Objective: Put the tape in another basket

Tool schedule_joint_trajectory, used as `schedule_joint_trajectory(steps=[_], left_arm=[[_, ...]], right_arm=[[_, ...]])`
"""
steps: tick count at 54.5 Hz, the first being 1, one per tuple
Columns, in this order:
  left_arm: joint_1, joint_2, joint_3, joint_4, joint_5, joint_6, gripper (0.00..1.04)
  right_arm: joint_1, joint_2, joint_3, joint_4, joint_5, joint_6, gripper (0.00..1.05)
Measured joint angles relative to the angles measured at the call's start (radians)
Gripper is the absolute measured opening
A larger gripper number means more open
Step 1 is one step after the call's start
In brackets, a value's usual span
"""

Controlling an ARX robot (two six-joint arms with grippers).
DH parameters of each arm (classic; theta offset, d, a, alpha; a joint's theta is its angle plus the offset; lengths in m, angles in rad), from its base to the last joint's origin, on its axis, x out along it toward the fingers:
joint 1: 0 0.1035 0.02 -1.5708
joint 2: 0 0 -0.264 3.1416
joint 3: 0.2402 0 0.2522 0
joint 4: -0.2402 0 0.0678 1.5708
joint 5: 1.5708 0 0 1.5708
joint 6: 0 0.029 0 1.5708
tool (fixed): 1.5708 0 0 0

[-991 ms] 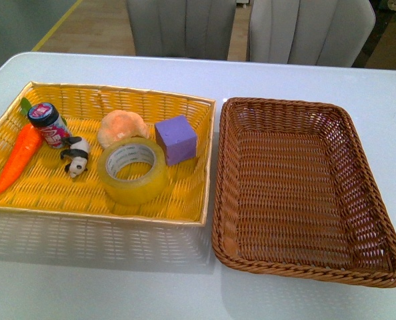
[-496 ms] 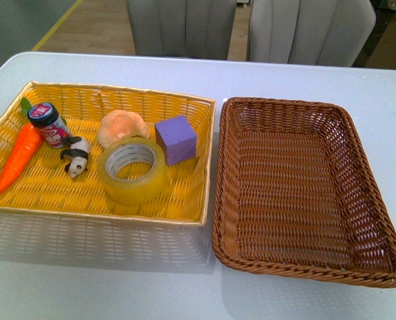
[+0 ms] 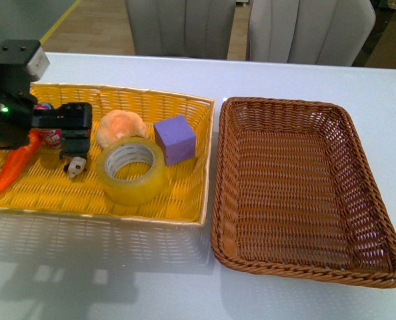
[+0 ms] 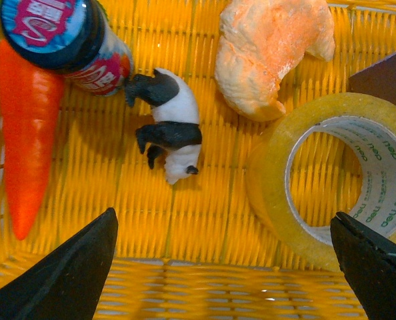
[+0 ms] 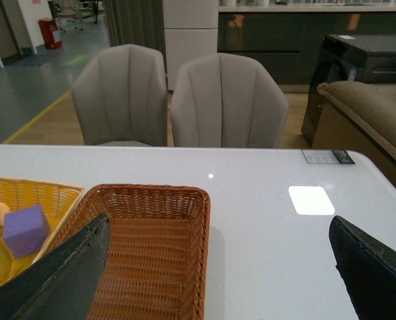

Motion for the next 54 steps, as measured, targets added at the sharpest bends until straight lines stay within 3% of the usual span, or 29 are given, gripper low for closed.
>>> schedule_joint_trajectory(steps=[24,54], left_arm=[[-0.068,0.190,0.175,-0.049,-0.025,-0.085,0.96],[-0.106,0.302,0.220,-0.057,-0.040,-0.109,0.96]], right_arm=[[0.000,0.000,0.000,0.000,0.000,0.002,0.96],[0.000,0.000,0.000,0.000,0.000,0.003,0.96]])
